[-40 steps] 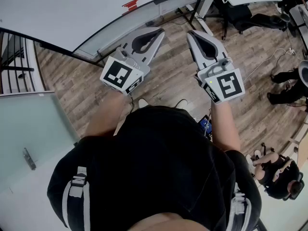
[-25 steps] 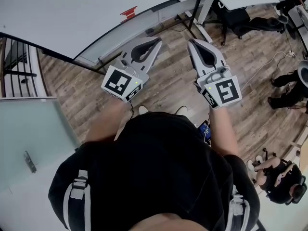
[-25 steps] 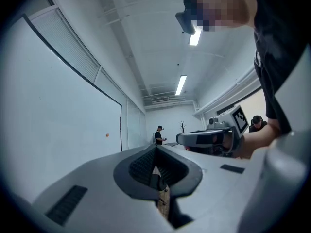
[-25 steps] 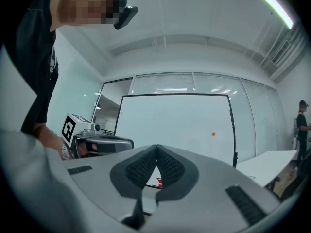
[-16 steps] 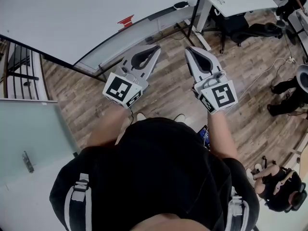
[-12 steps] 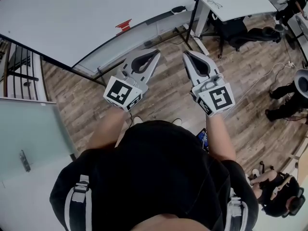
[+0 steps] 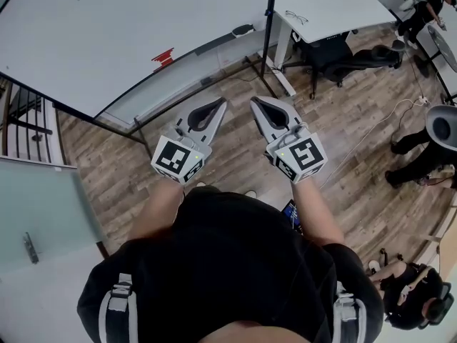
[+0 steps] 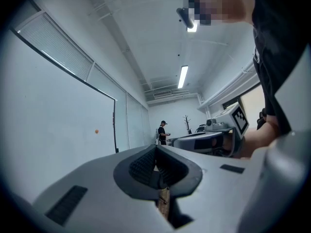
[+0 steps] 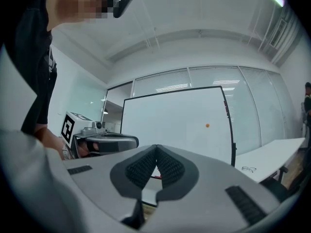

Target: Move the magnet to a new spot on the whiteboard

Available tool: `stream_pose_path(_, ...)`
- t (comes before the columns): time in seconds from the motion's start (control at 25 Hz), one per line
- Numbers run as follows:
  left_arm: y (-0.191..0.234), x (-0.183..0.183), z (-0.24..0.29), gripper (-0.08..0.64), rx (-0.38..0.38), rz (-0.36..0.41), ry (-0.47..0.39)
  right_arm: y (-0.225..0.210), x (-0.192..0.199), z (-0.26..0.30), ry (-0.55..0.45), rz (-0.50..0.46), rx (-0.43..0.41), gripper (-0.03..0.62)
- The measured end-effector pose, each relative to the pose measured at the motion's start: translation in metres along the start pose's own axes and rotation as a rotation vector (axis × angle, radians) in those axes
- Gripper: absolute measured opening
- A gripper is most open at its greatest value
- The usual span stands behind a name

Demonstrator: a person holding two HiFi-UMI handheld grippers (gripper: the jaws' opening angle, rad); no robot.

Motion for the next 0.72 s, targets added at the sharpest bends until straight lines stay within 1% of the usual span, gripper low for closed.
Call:
stream_pose_path(0.16,-0.003,0.005,0.011,0.005,-0.012,-0.003,0.016,-0.012,0.006,-0.006,-0.005,0.023,-0.003,0.0)
stream_pose_path(0.36,0.004,0.009,0.026,0.005,-0.022,0.0,0.014,-0.031,0.01,-0.002,-0.002,0.037,-0.004,0.0)
stream_pose_path(0.56,0.015,0.015,0.043,0.005,-0.012,-0.015,-0.001,-0.045,0.01,0.007,0.012,0.015,0.001,0.0)
stream_pose_path(0.72,0.03,0.018,0.058,0.005,0.006,-0.02,-0.035,-0.064,0.015,0.022,0.02,0.016,0.01,0.0)
Point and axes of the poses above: the fingertips, and each gripper's own axes: z forward along the fingers, y to its left, x out of its underside, the point moved 4 cm from there along -z, backward along the fingers, and after that the axes turned 11 degrees about -x, right-handed, at the moved point
